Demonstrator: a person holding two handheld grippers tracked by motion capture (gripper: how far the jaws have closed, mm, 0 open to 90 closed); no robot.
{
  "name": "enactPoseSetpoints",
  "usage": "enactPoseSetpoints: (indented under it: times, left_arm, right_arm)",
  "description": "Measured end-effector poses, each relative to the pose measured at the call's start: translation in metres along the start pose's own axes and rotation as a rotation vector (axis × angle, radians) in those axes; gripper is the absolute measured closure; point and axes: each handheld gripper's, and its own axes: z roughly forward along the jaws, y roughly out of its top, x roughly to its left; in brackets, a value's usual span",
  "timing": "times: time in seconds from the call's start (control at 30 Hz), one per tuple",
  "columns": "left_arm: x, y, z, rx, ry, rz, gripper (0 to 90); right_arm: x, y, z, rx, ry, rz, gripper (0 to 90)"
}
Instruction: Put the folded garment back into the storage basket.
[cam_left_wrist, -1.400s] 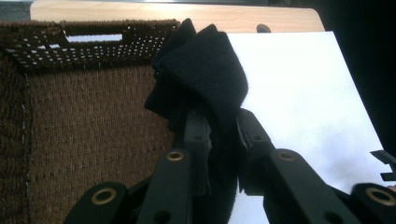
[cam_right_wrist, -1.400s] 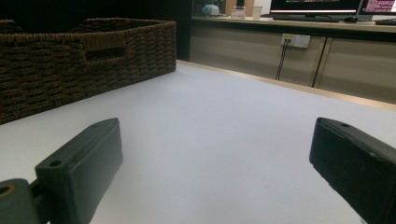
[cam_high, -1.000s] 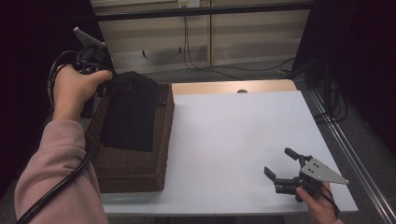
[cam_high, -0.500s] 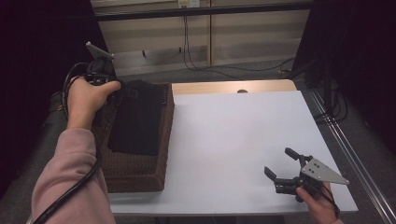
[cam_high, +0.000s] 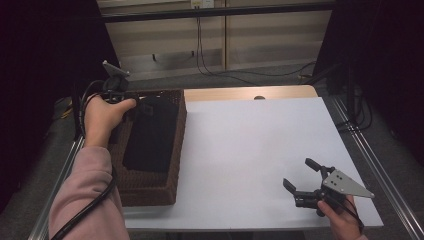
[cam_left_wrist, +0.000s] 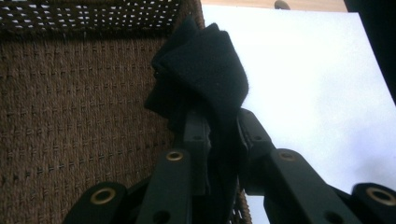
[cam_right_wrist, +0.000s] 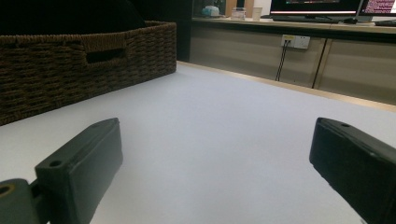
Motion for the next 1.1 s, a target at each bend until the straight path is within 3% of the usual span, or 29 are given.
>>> enactPoseSetpoints:
  times: [0.17, 0.2, 0.23, 0.37, 0.4, 0.47, 0.5, 0.63, 0.67, 0.77, 0.9, 0.93, 0.97, 1.03, 1.07, 1.1]
  left_arm:
    - [0.002, -0.004, 0.010, 0.011, -0.013, -0.012, 76.9]
    - [0.004, -0.004, 0.011, 0.014, -0.020, 0.011, 76.8]
    - [0.002, -0.005, 0.012, 0.009, -0.009, -0.012, 76.8]
    - [0.004, -0.006, 0.015, 0.004, -0.022, -0.011, 76.7]
    - [0.006, -0.006, 0.016, 0.004, -0.025, 0.018, 76.7]
    - [0.007, -0.006, 0.017, 0.003, -0.027, 0.009, 76.7]
    - [0.006, -0.006, 0.017, -0.012, -0.009, -0.015, 76.6]
    - [0.010, -0.007, 0.019, -0.016, -0.008, -0.010, 76.6]
    - [0.013, -0.006, 0.019, -0.005, -0.021, 0.010, 76.6]
    - [0.015, -0.007, 0.019, -0.014, -0.004, -0.020, 76.5]
    - [0.021, -0.008, 0.020, -0.017, -0.006, -0.003, 76.4]
    - [0.020, -0.009, 0.020, -0.027, -0.004, -0.028, 76.4]
    - [0.021, -0.009, 0.020, -0.026, 0.007, -0.024, 76.4]
    - [0.024, -0.009, 0.020, -0.027, -0.010, -0.014, 76.3]
    - [0.024, -0.010, 0.021, -0.026, -0.013, -0.036, 76.3]
    - [0.027, -0.009, 0.021, -0.027, -0.006, 0.000, 76.3]
  right_arm:
    - [0.001, 0.000, 0.000, -0.002, 0.001, 0.004, 2.2]
    - [0.001, 0.000, 0.000, 0.000, -0.002, 0.004, 2.2]
    - [0.000, 0.000, 0.000, -0.001, 0.001, 0.002, 2.2]
    - [0.000, 0.000, 0.000, 0.001, -0.002, -0.004, 2.2]
    - [0.001, 0.000, 0.000, -0.001, -0.001, 0.003, 2.2]
    - [0.000, 0.000, 0.000, 0.000, -0.002, 0.000, 2.2]
    - [0.001, 0.000, 0.000, -0.003, 0.002, 0.004, 2.2]
    - [0.000, 0.000, 0.000, 0.000, -0.001, -0.001, 2.2]
    - [0.001, 0.000, 0.000, -0.001, -0.001, 0.002, 2.2]
    - [0.001, 0.000, 0.000, -0.001, 0.000, 0.002, 2.2]
    - [0.001, 0.000, 0.000, -0.003, 0.005, 0.000, 2.2]
    - [0.001, 0.000, 0.000, -0.002, 0.004, 0.000, 2.2]
    - [0.001, 0.000, 0.000, -0.002, 0.004, 0.003, 2.2]
    - [0.001, 0.000, 0.000, -0.002, 0.006, -0.003, 2.2]
    - [0.001, 0.000, 0.000, 0.000, 0.006, -0.003, 2.2]
    - [0.001, 0.000, 0.000, -0.001, 0.007, -0.003, 2.2]
